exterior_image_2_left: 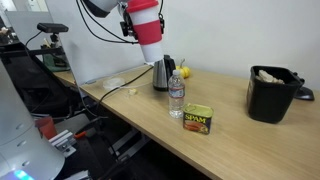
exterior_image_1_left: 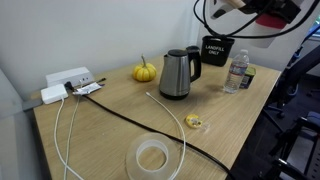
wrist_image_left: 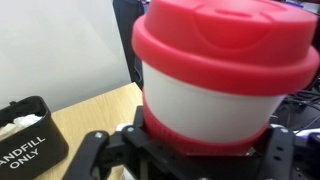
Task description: Move the pink and white coffee cup to the right side of the table
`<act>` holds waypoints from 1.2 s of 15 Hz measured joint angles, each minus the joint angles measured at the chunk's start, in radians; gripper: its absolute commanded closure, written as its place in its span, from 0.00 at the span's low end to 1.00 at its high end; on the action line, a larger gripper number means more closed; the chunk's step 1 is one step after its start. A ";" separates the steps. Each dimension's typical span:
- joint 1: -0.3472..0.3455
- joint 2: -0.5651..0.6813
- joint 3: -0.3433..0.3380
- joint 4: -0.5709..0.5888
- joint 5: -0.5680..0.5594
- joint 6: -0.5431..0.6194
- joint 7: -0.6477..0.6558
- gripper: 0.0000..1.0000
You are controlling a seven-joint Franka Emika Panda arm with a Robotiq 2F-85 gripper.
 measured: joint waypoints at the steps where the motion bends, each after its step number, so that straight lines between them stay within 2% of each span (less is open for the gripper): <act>1: 0.000 0.000 0.000 0.000 0.000 0.000 0.000 0.08; 5: 0.000 0.000 0.000 0.000 0.000 0.000 0.000 0.08; 6: 0.000 0.000 0.000 0.000 0.000 0.000 0.000 0.33; 11: -0.011 0.007 -0.011 0.028 0.004 -0.001 0.006 0.33; 18: -0.077 0.087 -0.076 0.190 0.050 -0.034 0.050 0.33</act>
